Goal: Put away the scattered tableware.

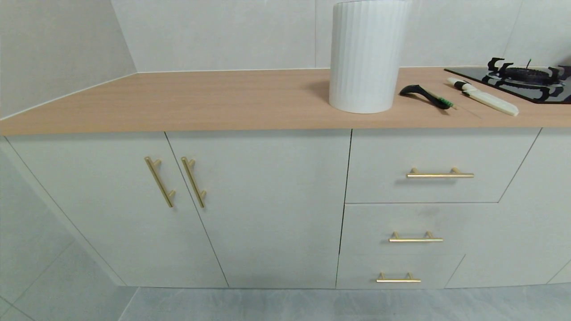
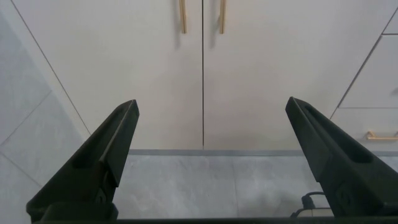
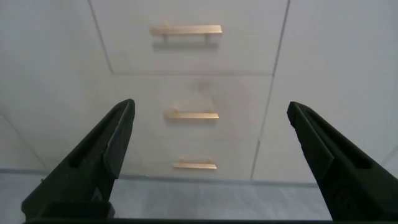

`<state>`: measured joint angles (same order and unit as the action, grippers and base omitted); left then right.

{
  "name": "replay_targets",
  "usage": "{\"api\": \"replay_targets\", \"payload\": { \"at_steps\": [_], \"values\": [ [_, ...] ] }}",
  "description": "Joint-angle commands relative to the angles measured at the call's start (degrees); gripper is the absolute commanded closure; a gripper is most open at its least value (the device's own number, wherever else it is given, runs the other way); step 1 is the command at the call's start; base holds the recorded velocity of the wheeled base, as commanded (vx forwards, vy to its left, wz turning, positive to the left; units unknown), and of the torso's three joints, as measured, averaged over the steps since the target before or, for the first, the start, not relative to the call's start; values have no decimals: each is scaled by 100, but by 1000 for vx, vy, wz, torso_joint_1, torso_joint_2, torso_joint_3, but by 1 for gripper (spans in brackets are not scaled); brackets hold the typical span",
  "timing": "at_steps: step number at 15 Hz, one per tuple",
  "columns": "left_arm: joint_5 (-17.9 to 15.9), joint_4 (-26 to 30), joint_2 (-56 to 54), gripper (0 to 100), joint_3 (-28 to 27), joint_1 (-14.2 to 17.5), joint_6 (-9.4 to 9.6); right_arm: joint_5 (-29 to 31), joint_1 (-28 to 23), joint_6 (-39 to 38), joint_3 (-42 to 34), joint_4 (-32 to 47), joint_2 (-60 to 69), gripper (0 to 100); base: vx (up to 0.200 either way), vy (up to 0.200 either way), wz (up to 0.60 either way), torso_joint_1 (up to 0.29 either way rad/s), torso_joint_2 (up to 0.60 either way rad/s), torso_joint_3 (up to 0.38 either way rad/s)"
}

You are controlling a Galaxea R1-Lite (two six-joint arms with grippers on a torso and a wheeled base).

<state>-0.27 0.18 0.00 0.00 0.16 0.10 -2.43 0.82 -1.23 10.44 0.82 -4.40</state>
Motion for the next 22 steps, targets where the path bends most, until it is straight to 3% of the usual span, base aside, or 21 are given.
{"api": "replay_targets", "payload": {
  "at_steps": [1,6,9,12,22],
  "values": [
    [0,-1,0,0,0,2,-1,-188,217,18,1171,120,-2170,0,0,0,0,0,0,0],
    [0,-1,0,0,0,2,-1,-267,560,9,1848,24,-5853,0,0,0,0,0,0,0],
    [0,-1,0,0,0,2,-1,-276,639,9,2200,-424,-7602,0,0,0,0,0,0,0],
    [0,-1,9,0,0,2,-1,-250,639,9,2402,-1875,-9527,0,0,0,0,0,0,0],
    [0,-1,9,0,0,2,-1,348,507,-132,2516,-4098,-11601,0,0,0,0,0,0,0]
  ]
}}
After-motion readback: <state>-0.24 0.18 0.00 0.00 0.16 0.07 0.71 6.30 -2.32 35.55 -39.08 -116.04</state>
